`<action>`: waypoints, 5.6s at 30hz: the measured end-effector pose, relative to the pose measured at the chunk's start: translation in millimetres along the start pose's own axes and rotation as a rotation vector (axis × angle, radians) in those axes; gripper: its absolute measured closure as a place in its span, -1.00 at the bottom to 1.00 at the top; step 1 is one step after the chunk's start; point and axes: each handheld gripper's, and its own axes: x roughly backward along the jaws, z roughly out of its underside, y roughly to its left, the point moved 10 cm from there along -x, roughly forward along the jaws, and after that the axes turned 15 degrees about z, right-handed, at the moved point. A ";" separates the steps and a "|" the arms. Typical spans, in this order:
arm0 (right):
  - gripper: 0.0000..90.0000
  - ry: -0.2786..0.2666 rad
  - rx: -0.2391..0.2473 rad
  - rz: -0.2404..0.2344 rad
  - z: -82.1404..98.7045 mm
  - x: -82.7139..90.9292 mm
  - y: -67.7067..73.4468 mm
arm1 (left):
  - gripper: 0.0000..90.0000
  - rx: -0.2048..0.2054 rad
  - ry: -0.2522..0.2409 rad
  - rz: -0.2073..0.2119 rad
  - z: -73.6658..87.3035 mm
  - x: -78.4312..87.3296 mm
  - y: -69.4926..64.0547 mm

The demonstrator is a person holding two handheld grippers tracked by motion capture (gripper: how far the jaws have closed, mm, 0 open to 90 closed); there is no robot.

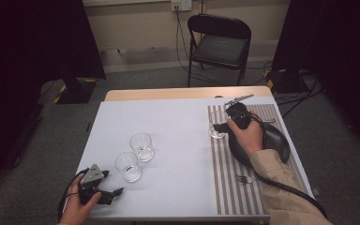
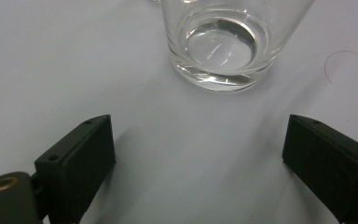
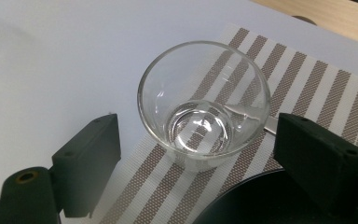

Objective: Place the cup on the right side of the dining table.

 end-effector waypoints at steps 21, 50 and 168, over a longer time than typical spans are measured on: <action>-0.69 0.005 0.028 -0.033 4.7 7.4 12.3 | -0.82 0.001 0.000 0.000 0.0 0.0 -0.1; -0.69 0.003 0.041 -0.053 18.3 14.1 16.9 | -0.82 0.002 -0.001 0.000 0.0 -0.1 -0.1; -0.69 0.018 0.122 -0.229 70.4 29.5 77.5 | -0.82 0.001 0.001 0.000 0.1 0.0 -0.2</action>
